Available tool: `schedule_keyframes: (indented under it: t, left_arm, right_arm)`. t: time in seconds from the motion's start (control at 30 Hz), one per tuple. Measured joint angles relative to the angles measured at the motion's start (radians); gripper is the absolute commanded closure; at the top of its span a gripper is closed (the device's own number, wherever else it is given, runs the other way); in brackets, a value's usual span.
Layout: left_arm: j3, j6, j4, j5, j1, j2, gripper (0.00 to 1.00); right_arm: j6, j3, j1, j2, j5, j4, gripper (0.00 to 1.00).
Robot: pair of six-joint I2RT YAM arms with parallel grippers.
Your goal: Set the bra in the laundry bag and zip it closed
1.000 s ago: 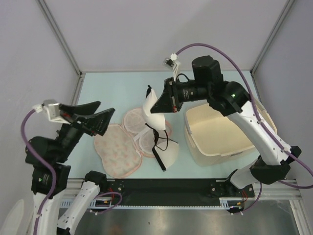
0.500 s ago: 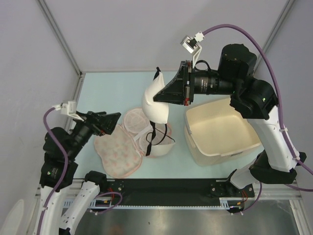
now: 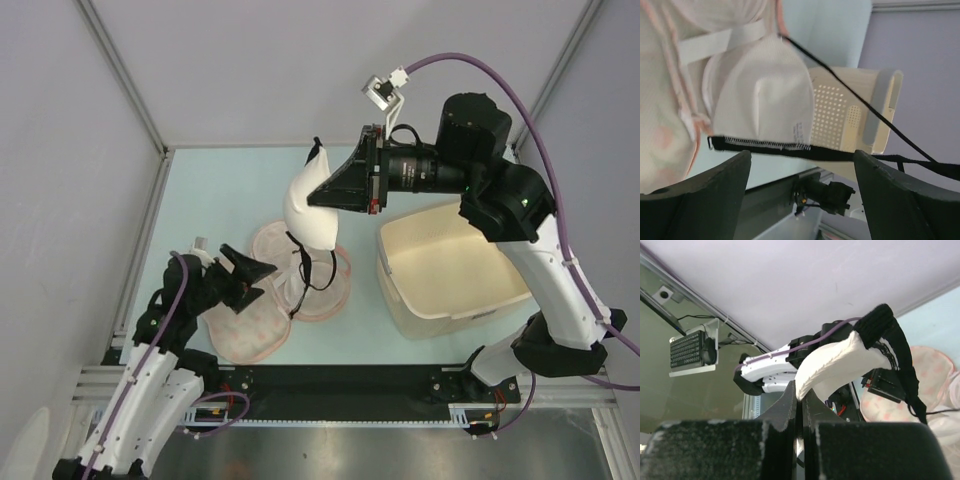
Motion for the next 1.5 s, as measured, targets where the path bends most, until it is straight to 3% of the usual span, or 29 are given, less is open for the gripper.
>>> schedule_keyframes:
  t: [0.1,0.23,0.3,0.6,0.83,1.13,1.27,1.37,1.4,1.43,1.5]
  left_arm:
    - [-0.051,-0.053,0.001,0.06,0.0,0.083,0.14]
    - [-0.069,-0.048,0.014,0.108,0.0,0.158,0.3]
    - [-0.069,-0.027,0.053,0.124,0.0,0.181,0.32]
    - [0.077,0.32,0.061,0.132,-0.002,0.561,0.17]
    - [0.278,0.537,0.068,0.122,-0.005,0.859,0.34]
    - [0.478,0.723,0.058,0.12,-0.005,1.176,0.35]
    - [0.518,0.769,0.045,0.124,-0.005,1.247,0.53]
    - [0.519,0.773,0.053,0.149,-0.005,1.248,0.73]
    - [0.52,0.772,0.06,0.158,-0.005,1.248,0.89]
    - [0.521,0.771,0.064,0.172,-0.005,1.249,0.97]
    - [0.528,0.769,0.069,0.186,-0.005,1.254,1.0]
  right_arm:
    - [-0.003,-0.071,0.0,-0.01,0.0,0.02,1.0]
    - [-0.003,-0.18,0.0,-0.03,0.0,0.056,1.0]
    - [-0.005,-0.213,0.0,-0.031,0.002,0.065,1.0]
    - [-0.029,-0.339,-0.051,-0.082,0.022,0.072,1.0]
    - [-0.033,-0.363,-0.104,-0.106,0.018,0.074,1.0]
    - [-0.025,-0.392,-0.134,-0.121,-0.003,0.094,1.0]
    - [-0.021,-0.415,-0.144,-0.126,-0.014,0.105,1.0]
    - [-0.014,-0.433,-0.152,-0.13,-0.016,0.113,1.0]
    - [-0.01,-0.44,-0.154,-0.131,-0.016,0.116,1.0]
    - [-0.008,-0.443,-0.156,-0.131,-0.016,0.117,1.0]
    - [-0.006,-0.451,-0.161,-0.132,-0.016,0.119,1.0]
